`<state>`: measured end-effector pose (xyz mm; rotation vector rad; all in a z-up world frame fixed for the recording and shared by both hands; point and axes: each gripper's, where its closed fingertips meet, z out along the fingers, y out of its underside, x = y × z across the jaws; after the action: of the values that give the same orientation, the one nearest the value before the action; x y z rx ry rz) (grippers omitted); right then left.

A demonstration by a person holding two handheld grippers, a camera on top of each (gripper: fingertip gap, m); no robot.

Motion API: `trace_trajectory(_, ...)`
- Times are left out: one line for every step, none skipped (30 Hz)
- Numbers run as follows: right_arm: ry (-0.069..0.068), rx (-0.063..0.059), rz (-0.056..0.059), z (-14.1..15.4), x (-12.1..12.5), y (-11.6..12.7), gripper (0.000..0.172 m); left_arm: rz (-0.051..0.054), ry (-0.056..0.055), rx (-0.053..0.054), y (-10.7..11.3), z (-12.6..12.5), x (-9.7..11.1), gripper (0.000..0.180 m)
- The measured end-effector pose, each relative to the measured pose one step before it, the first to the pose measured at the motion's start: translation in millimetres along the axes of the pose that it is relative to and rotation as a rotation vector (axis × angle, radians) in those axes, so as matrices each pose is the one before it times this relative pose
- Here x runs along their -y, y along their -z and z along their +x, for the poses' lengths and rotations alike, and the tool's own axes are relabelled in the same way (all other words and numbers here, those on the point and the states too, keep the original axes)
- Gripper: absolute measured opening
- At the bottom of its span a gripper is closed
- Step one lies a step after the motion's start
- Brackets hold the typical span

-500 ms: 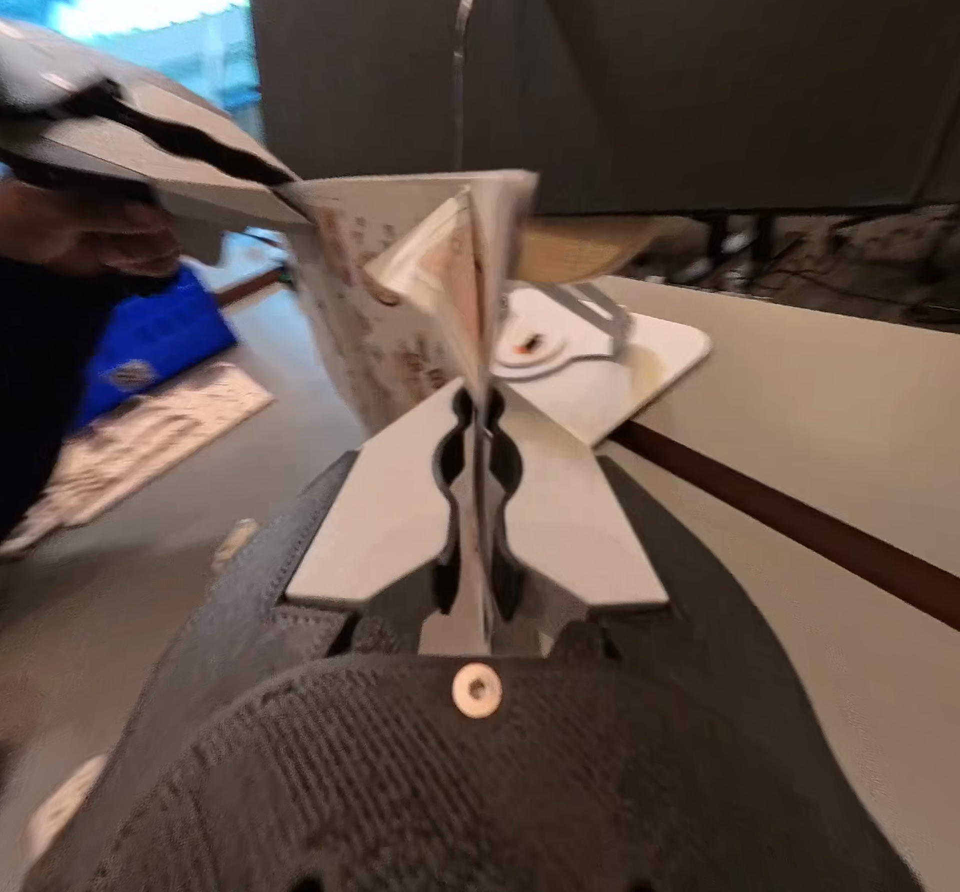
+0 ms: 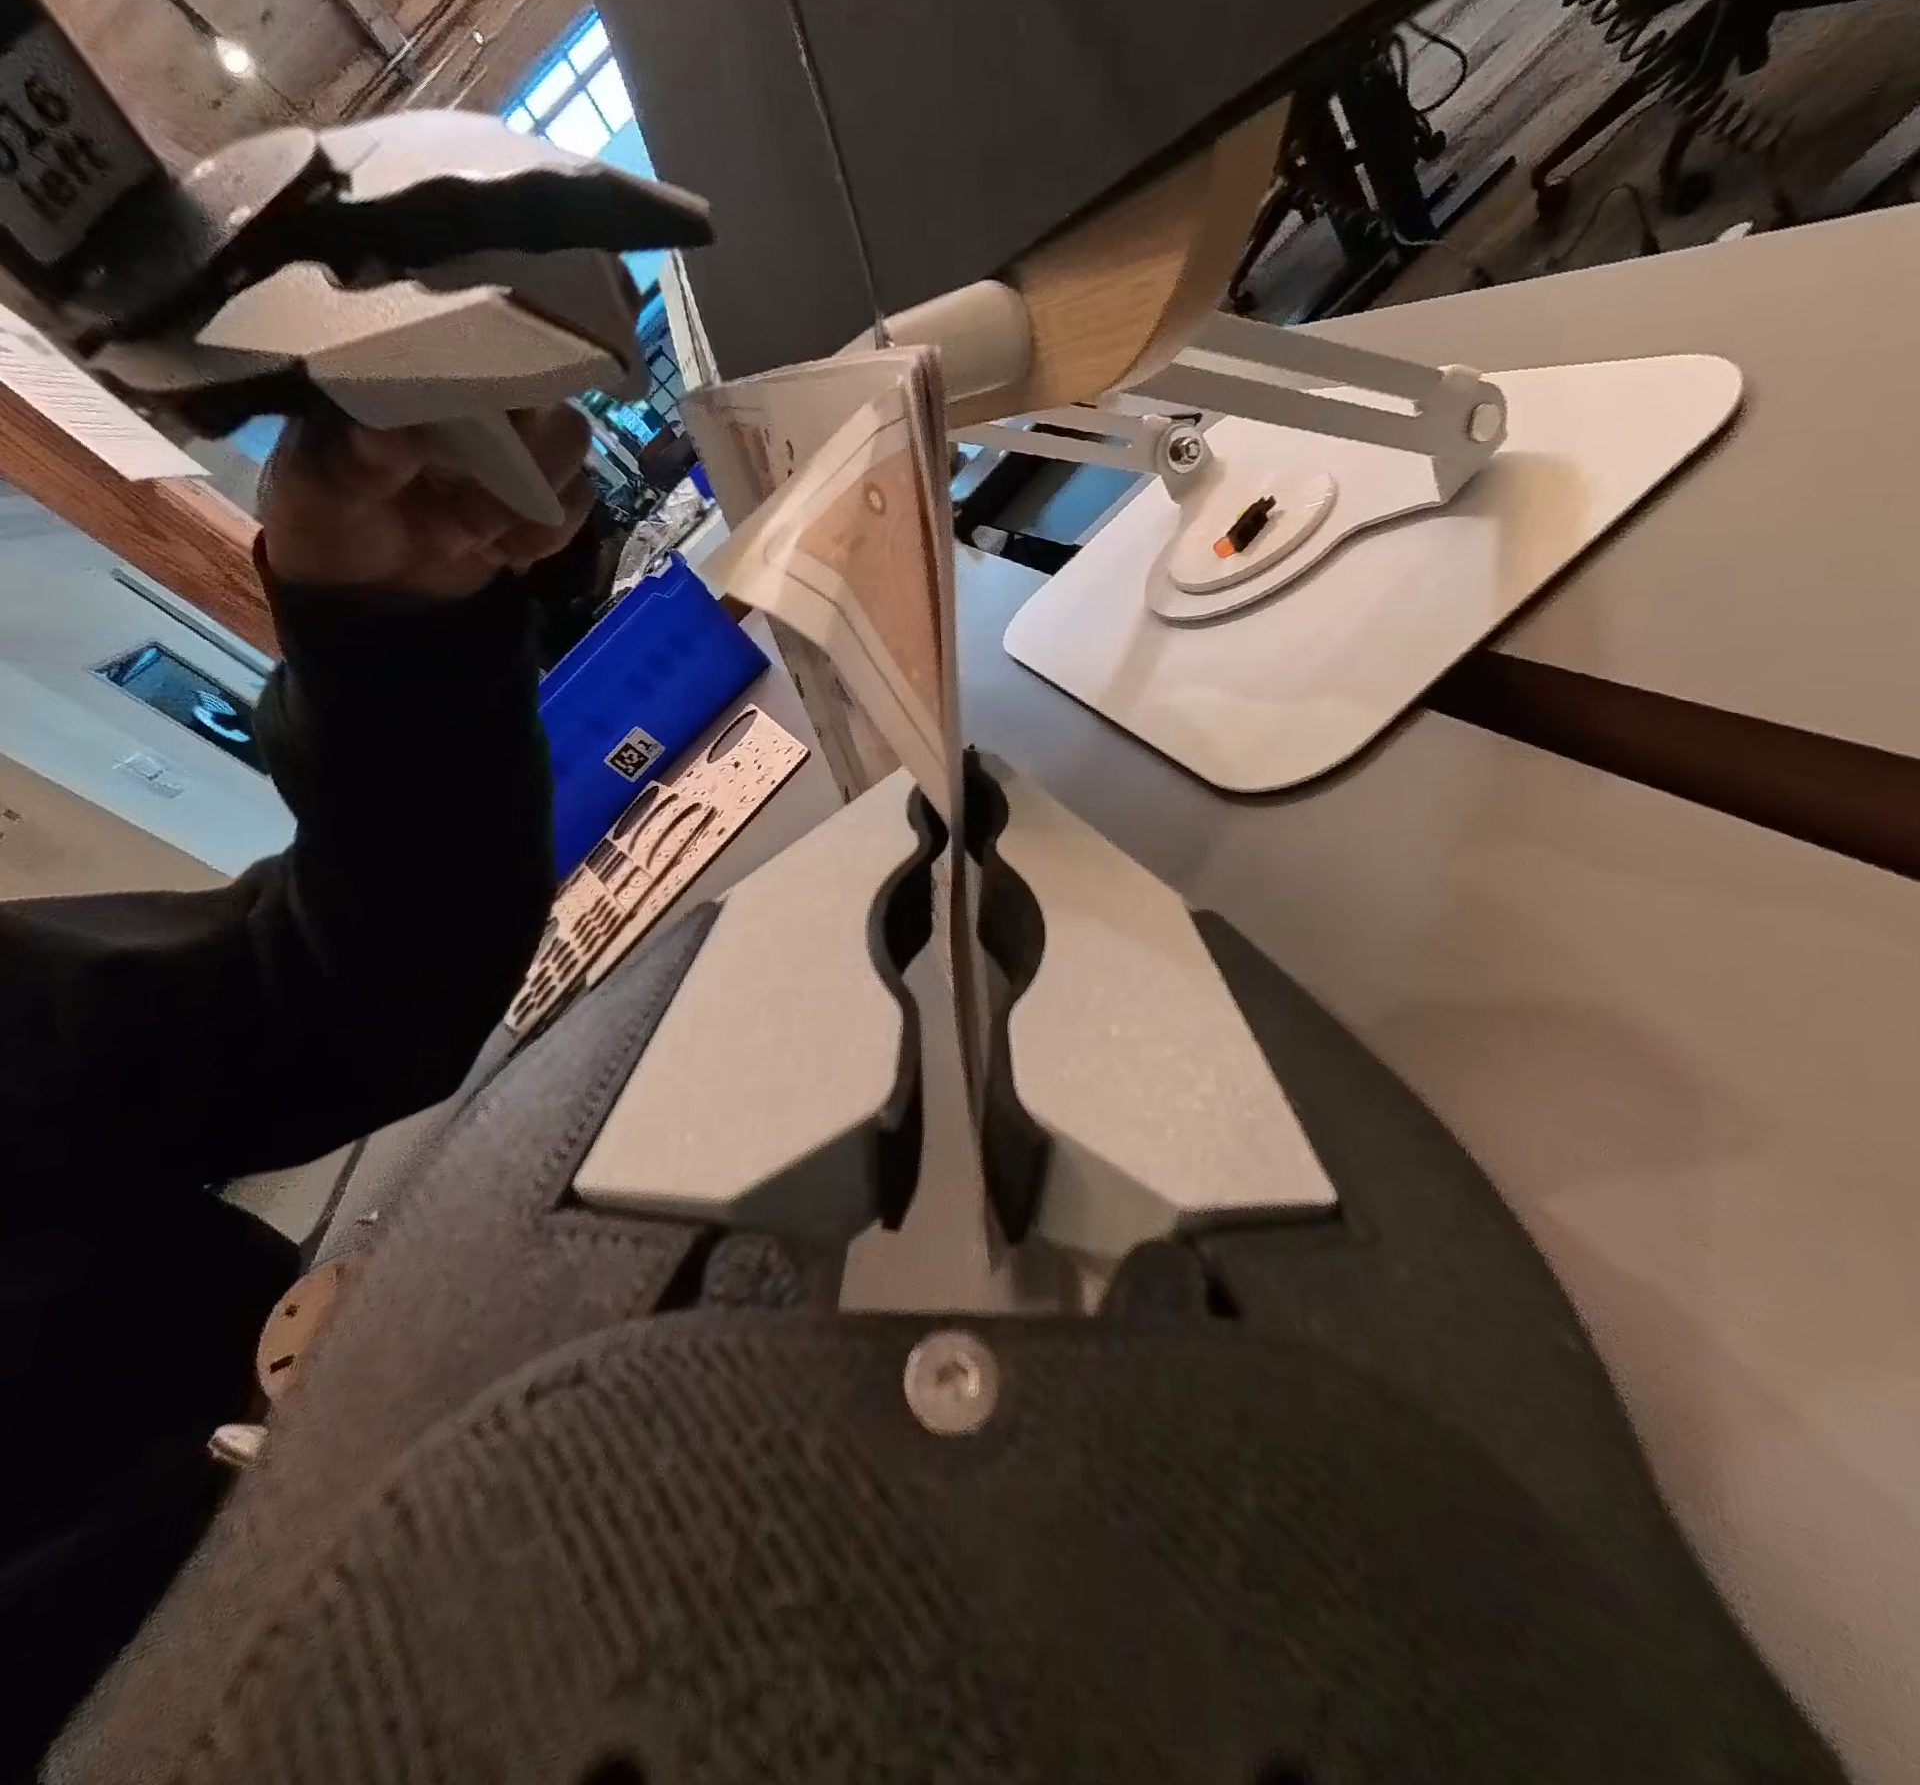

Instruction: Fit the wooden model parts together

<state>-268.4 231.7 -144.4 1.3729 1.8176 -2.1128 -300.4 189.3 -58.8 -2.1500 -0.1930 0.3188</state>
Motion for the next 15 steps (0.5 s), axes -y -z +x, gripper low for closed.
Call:
trace_trajectory(0.0001, -0.0059, 0.0000, 1.12, -0.09, 0.73, 0.000, -0.0198, 0.0118, -0.0157, -8.77, 1.59, 1.97, 0.038)
trace_trajectory(0.0043, -0.0088, 0.0052, 1.37, 0.73, 0.86, 0.000, -0.0169, 0.0024, -0.0018, -7.83, 0.42, 1.74, 0.039)
trace_trajectory(0.0050, -0.0049, 0.0113, 0.67, 1.77, 0.87, 0.000, -0.0020, -0.0017, 0.0094, -6.08, -0.49, 3.42, 0.041)
trace_trajectory(0.0042, -0.0010, 0.0184, 0.40, 2.76, 0.69, 0.000, 0.0119, -0.0007, 0.0173, -4.62, -1.18, 4.97, 0.041)
trace_trajectory(0.0018, 0.0027, 0.0200, 0.03, 2.77, 0.35, 0.000, 0.0191, 0.0031, 0.0194, -3.80, -1.67, 6.04, 0.042)
trace_trajectory(-0.0001, 0.0023, 0.0138, 0.43, 1.59, -0.15, 0.000, 0.0202, 0.0085, 0.0145, -3.41, -1.26, 6.50, 0.043)
trace_trajectory(0.0039, -0.0017, 0.0088, 1.04, 0.62, -0.42, 0.000, 0.0157, 0.0100, 0.0055, -3.23, -0.44, 6.10, 0.043)
trace_trajectory(0.0093, -0.0068, 0.0078, 1.38, 0.42, -0.33, 0.000, 0.0092, 0.0077, 0.0004, -3.02, 0.14, 5.14, 0.043)
trace_trajectory(0.0100, -0.0123, 0.0085, 2.00, 0.75, -0.07, 0.000, 0.0047, 0.0024, -0.0046, -2.82, 0.61, 4.08, 0.042)
trace_trajectory(0.0097, -0.0147, 0.0119, 2.17, 1.73, 0.09, 0.000, 0.0033, -0.0023, -0.0036, -2.31, 0.59, 3.47, 0.038)
trace_trajectory(0.0085, -0.0150, 0.0162, 2.06, 2.90, 0.40, 0.000, 0.0006, -0.0050, 0.0090, -2.10, -1.29, 2.50, 0.034)
trace_trajectory(-0.0001, -0.0151, 0.0167, 2.43, 3.14, 0.39, 0.000, -0.0058, -0.0138, 0.0228, -2.08, -3.57, 1.14, 0.027)
trace_trajectory(-0.0076, -0.0115, 0.0161, 2.29, 3.08, 0.54, 0.000, -0.0037, -0.0197, 0.0268, -2.03, -4.06, 0.66, 0.020)
trace_trajectory(-0.0079, -0.0043, 0.0164, 1.68, 2.83, 0.49, 0.000, -0.0037, -0.0202, 0.0226, -2.11, -3.21, 0.21, 0.012)
trace_trajectory(-0.0086, -0.0017, 0.0145, 1.61, 2.73, 0.24, 0.001, 0.0021, -0.0173, 0.0093, -1.93, -0.83, 0.77, 0.008)
